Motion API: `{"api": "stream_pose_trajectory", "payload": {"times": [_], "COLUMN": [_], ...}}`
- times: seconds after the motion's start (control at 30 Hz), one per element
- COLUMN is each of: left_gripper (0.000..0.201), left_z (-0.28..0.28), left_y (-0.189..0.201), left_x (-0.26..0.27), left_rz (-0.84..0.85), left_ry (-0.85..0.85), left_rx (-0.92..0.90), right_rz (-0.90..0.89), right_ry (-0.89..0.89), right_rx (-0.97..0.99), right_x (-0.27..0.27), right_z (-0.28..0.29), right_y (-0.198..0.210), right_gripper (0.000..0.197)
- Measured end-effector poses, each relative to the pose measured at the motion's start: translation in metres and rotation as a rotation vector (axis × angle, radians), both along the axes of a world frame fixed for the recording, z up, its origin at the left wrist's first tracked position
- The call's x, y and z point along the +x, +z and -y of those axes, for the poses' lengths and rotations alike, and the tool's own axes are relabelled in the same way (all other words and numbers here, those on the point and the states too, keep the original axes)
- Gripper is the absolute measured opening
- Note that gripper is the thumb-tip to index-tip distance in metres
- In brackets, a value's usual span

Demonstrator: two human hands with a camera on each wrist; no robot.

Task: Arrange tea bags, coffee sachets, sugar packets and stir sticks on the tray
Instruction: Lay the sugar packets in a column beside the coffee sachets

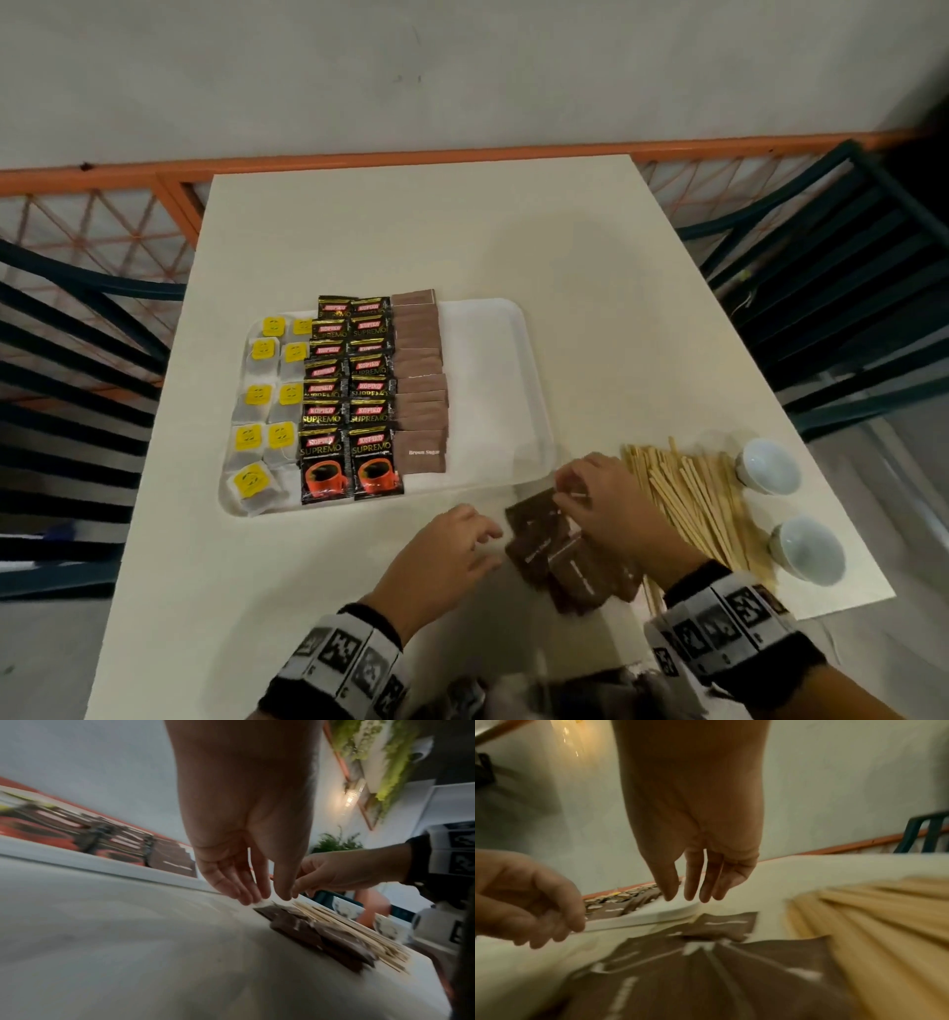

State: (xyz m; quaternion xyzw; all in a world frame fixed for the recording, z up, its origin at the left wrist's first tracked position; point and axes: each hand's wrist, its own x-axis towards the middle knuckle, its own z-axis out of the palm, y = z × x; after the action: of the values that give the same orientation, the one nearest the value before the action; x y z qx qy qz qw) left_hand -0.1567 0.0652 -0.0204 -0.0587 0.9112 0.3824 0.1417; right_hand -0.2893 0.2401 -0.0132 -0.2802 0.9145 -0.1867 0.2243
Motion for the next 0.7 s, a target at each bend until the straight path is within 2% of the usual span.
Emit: {"api": "stream_pose_trajectory", "payload": {"times": [0.07,0.17,0.3,0.37,0.5,0.7], "left_gripper": [0.035,0.052,0.083,0.092,0.098,0.078], "left_z": [-0.015,-0.035,-0.056,-0.062,-0.068,-0.067], "left_y": [-0.001,-0.003,-0.008,-0.011,-0.015,-0.014], "left_x": [-0.009,-0.02,-0.029,-0.032,-0.038,-0.043], "left_rz": [-0.051,-0.069,-0.017,0.034,0.133,0.238], "left_ry": [-0.06,-0.083,-0.041,-0.002,0.069,0.176], "left_rx": [-0.034,-0.085,-0.223,-0.285,-0.301,-0.269], "right_rz": [-0.073,-0.021,0.025,0.009,-0.009,-0.011], "right_ry": [0.072,0.122,0.18,0.182,0.179,0.175], "right_rx": [0.082,0.17,0.244,0.238,0.191,0.096], "right_x": [-0.007,-0.013,-0.007,-0.002,0.001,-0.002], "right_z": [-0.021,-0.041,-0.044,-0.039,-0.03,-0.023], "right_y": [-0.003,-0.004,0.0,-0.001,-0.011,-0.017], "right_gripper": [0.029,0.046,0.069,0.073,0.06,0.041]}}
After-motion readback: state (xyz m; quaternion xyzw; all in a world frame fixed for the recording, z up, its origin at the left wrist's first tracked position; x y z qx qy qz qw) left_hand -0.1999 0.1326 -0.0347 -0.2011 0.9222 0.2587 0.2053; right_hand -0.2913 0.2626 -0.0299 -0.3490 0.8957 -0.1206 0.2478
